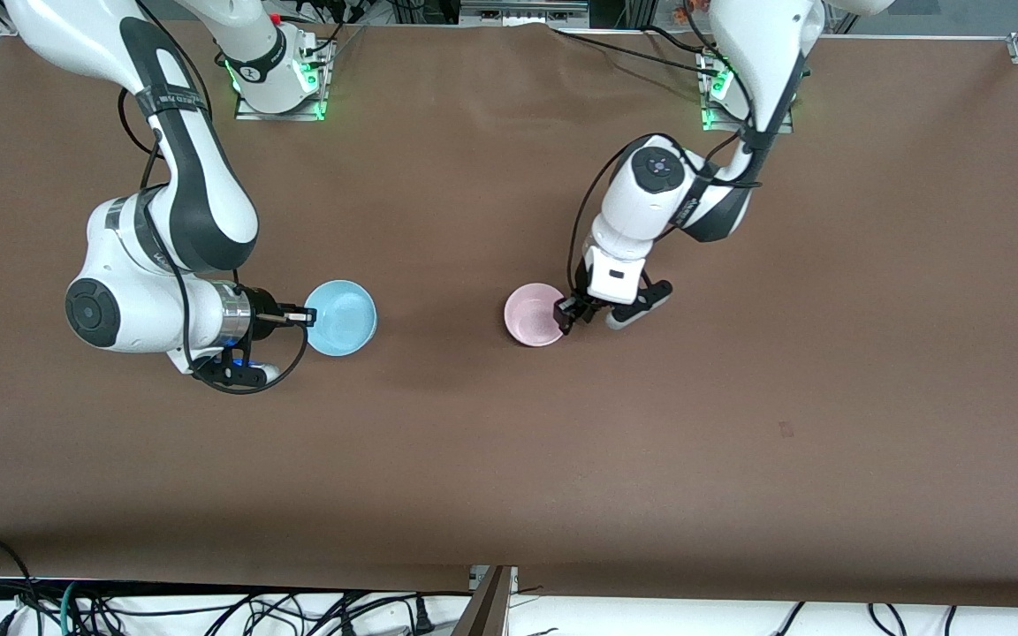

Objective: Stack pink and blue bowls on white bowl
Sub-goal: 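Withdraw the left gripper while the right gripper carries the blue bowl, then move the blue bowl over the pink bowl with the right gripper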

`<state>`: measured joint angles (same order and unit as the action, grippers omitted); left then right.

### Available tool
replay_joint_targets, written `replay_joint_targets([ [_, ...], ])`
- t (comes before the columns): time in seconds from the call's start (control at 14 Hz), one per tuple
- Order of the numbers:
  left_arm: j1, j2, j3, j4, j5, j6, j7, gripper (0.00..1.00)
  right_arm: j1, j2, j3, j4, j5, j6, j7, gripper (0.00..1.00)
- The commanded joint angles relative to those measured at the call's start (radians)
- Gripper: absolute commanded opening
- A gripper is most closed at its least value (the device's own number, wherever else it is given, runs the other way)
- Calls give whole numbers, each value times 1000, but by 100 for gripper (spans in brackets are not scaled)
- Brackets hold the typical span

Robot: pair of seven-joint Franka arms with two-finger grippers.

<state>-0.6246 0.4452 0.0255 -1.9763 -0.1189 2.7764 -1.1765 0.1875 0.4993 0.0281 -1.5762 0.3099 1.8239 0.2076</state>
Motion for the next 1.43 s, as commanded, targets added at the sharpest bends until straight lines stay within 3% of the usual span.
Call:
replay_joint_targets([
  [0.0, 64, -95, -2, 57, 33, -180, -9, 55, 13, -8, -5, 4, 11, 9, 16, 0],
  [0.21, 143, -103, -4, 264, 31, -502, 31, 62, 21, -8, -5, 7, 8, 11, 39, 0],
  [0.79, 368, -118, -9, 632, 15, -1090, 320, 73, 144, 5, -5, 4, 5, 121, 264, 0],
  [1.07, 416, -140, -6, 731, 18, -1311, 466, 80, 260, 31, -5, 4, 12, 250, 474, 0],
  [1.36, 419, -224, 1, 709, 28, -1464, 676, 83, 392, 88, -5, 7, 5, 429, 649, 0],
])
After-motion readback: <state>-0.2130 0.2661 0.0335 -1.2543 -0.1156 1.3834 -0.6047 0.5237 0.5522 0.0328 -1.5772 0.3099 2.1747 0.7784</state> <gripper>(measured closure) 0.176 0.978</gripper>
